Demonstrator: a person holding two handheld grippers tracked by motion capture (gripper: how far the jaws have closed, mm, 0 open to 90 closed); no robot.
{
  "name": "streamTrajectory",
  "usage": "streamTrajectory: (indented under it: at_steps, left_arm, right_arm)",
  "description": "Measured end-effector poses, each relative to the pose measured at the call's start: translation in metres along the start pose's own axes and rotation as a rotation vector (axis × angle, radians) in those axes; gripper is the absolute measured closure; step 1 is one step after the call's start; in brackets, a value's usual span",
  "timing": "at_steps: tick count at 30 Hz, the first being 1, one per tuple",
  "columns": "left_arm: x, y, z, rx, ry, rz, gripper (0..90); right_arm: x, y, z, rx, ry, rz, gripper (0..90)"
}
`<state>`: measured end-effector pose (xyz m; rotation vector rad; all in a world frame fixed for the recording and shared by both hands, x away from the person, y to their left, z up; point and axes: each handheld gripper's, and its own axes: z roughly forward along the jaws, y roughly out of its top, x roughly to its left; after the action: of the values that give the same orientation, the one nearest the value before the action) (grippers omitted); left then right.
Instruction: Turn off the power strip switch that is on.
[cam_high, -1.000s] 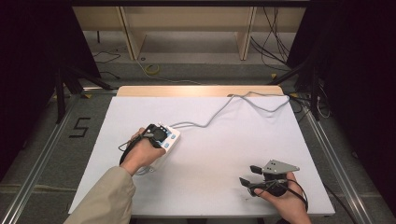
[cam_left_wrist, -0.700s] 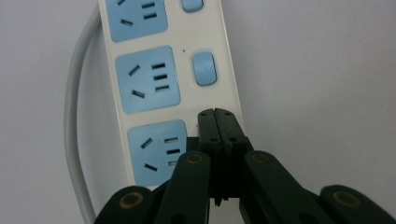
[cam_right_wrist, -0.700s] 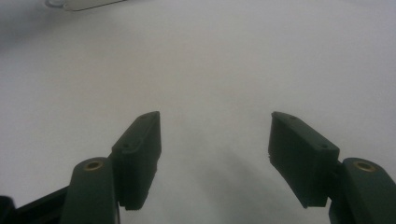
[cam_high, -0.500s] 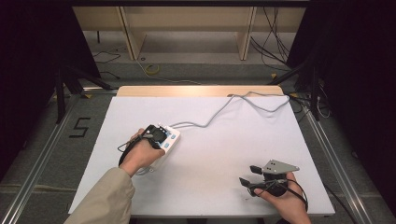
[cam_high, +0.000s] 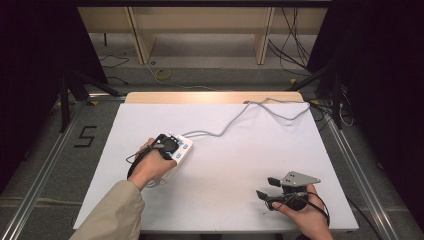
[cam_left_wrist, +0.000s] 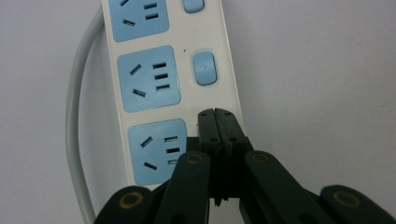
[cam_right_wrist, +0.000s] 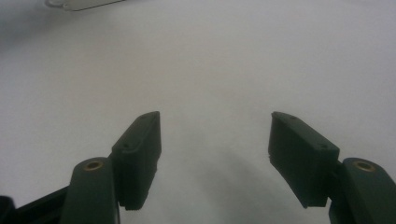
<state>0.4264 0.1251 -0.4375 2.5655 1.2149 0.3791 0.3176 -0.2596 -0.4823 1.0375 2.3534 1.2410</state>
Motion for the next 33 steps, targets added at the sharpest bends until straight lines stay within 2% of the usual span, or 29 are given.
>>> streamTrajectory:
  at_steps: [5,33]
  left_arm:
    - [0.0009,-0.0001,0.0002,-0.005,-0.008,-0.009,89.9]
    - [0.0012,0.0000,0.0001,-0.006,-0.011,-0.002,89.8]
  right_arm:
    - [0.0001,0.0001,0.0002,0.001,0.000,-0.002,35.5]
    - [-0.0001,0.0000,0.0002,0.003,0.001,0.000,35.5]
